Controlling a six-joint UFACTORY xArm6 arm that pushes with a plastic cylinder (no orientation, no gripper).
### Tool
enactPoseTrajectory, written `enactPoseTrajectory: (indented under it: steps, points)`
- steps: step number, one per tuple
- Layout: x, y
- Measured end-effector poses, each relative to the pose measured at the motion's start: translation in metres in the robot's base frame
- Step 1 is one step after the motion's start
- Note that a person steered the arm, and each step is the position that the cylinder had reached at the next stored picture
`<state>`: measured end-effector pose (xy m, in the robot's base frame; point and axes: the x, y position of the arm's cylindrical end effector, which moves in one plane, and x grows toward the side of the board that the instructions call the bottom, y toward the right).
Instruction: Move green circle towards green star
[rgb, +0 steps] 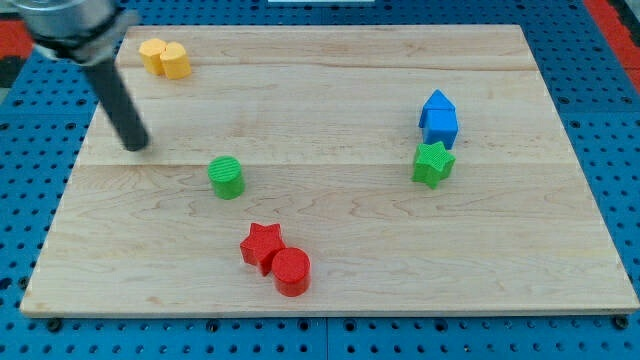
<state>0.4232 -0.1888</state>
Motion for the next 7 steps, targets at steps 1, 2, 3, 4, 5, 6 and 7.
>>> enactPoseTrajectory:
  steps: [1,2,3,4,5,6,7]
  points:
    - [0.032,0.003]
    - [0.052,0.042]
    - [0.052,0.11]
    - [0.029,0.076]
    - [0.028,0.126]
    - [0.037,0.172]
    - [0.037,0.196]
